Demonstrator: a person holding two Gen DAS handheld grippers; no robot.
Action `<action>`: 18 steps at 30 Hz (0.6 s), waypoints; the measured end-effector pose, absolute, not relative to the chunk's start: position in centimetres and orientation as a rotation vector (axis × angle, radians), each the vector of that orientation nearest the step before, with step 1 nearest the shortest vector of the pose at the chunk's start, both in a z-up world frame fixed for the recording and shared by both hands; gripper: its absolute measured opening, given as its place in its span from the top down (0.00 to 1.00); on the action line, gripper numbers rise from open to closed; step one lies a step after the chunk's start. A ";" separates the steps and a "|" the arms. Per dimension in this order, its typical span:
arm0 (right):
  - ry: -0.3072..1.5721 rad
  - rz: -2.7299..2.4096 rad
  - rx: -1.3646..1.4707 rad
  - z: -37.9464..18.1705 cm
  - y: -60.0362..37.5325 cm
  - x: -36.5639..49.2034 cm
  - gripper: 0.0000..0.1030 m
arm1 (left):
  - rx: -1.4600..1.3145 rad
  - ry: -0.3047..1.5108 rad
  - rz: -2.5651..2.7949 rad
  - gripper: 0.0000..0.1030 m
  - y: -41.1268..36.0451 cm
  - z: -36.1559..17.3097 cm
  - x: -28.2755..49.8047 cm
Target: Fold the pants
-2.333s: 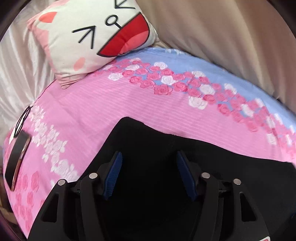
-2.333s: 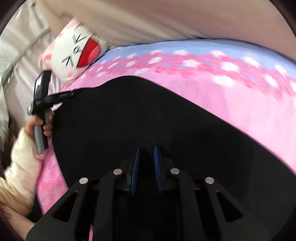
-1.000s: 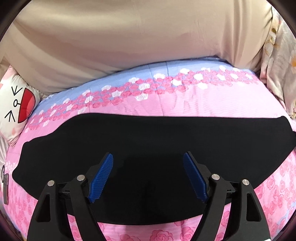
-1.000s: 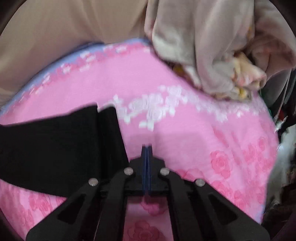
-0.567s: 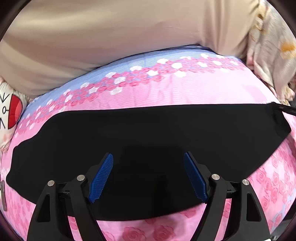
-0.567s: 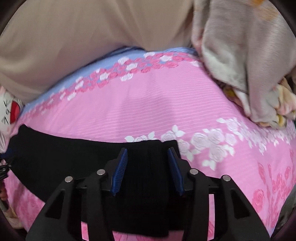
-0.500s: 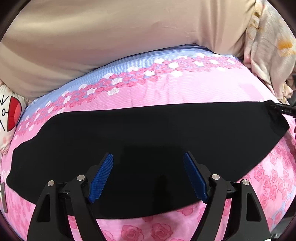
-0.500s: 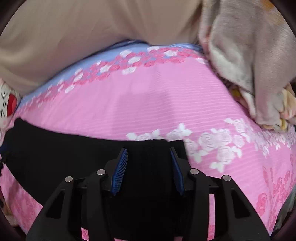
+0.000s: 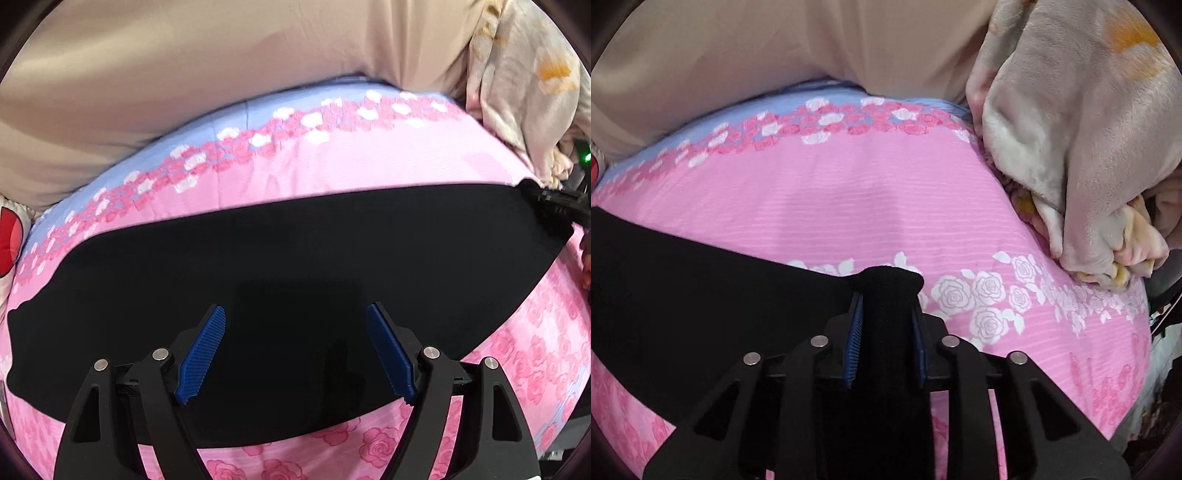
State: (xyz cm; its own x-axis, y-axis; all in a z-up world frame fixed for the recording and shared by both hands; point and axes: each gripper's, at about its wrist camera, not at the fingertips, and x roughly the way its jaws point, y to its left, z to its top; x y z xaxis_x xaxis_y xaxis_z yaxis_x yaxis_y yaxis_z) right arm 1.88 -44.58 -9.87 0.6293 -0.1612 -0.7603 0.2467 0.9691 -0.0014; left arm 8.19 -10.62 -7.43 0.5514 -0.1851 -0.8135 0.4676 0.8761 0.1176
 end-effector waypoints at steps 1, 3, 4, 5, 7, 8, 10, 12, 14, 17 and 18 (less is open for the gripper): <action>0.840 -0.235 0.122 -9.2 -44.6 1.3 0.71 | 0.345 0.919 -0.388 0.26 -10.5 -7.8 8.3; 0.772 -0.242 0.167 -7.3 -44.8 -0.9 0.71 | 0.343 0.930 -0.381 0.26 -10.1 -8.2 8.3; 0.736 -0.251 0.200 -6.4 -44.9 -2.1 0.70 | 0.339 0.935 -0.377 0.26 -9.8 -8.4 8.4; 0.721 -0.248 0.222 -6.0 -44.9 -2.9 0.70 | 0.335 0.940 -0.373 0.26 -9.6 -8.6 8.4; 0.727 -0.180 0.297 -6.0 -44.3 -3.8 0.70 | 0.328 0.956 -0.368 0.26 -9.2 -9.2 8.6; 0.750 -0.141 0.313 -6.6 -43.8 -3.6 0.70 | 0.327 0.965 -0.367 0.26 -9.1 -9.6 8.6; 0.881 -0.152 0.277 -10.1 -43.1 -2.1 0.73 | 0.326 0.974 -0.369 0.26 -9.2 -10.2 8.7; 0.838 -0.161 0.331 -10.0 -43.9 -2.5 0.76 | 0.330 0.961 -0.368 0.25 -9.1 -10.1 8.5; 0.806 -0.220 0.390 -8.7 -44.1 -3.1 0.78 | 0.324 0.952 -0.354 0.25 -8.0 -9.5 8.4; 0.784 -0.172 0.359 -7.2 -41.6 -3.1 0.74 | 0.262 0.915 -0.267 0.25 -3.6 -8.2 9.1; 0.810 -0.153 0.326 -7.6 -40.4 -2.5 0.72 | 0.234 0.911 -0.224 0.25 -1.6 -8.1 9.6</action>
State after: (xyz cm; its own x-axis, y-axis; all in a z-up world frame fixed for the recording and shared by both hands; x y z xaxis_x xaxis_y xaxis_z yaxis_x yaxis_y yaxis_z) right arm -2.51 -40.37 -7.56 0.6822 -0.0104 -0.7311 0.2575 0.9393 0.2269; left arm 9.61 -1.65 -8.07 0.5934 -0.0921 -0.7996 0.2891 0.9515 0.1050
